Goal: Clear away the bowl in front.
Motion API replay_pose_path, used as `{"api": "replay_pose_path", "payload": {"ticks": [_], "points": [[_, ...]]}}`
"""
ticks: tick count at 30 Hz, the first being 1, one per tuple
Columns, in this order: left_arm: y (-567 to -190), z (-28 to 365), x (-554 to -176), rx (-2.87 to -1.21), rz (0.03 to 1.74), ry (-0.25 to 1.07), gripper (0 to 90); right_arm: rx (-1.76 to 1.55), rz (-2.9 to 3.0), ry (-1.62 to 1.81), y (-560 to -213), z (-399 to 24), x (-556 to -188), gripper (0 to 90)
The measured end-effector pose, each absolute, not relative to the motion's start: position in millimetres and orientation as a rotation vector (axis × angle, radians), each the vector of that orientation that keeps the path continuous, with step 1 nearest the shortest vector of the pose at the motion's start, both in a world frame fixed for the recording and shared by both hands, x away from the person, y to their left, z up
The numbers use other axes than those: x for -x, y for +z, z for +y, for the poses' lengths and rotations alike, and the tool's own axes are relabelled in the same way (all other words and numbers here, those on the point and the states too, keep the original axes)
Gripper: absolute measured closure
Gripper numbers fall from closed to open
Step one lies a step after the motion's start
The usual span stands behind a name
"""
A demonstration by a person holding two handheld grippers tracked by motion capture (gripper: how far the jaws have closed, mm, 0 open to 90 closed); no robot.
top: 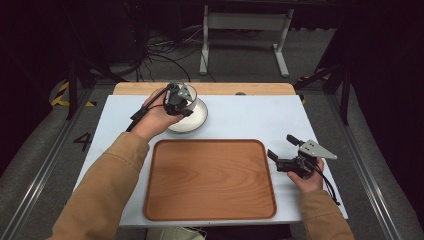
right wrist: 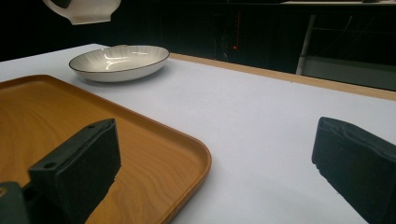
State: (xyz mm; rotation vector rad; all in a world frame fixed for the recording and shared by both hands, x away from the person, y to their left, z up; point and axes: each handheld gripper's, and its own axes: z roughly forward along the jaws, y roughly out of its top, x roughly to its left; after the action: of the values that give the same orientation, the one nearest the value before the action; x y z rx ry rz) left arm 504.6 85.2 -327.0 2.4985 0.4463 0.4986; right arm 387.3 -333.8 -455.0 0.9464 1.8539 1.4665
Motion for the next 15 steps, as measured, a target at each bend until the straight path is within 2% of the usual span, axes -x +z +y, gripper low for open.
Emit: {"api": "replay_pose_path", "payload": {"ticks": [15], "points": [[-306, 85, -481, -2.535, 0.383, 0.502, 81.7, -0.954, 1.846, 1.467, -455, -334, -387, 1.3]]}}
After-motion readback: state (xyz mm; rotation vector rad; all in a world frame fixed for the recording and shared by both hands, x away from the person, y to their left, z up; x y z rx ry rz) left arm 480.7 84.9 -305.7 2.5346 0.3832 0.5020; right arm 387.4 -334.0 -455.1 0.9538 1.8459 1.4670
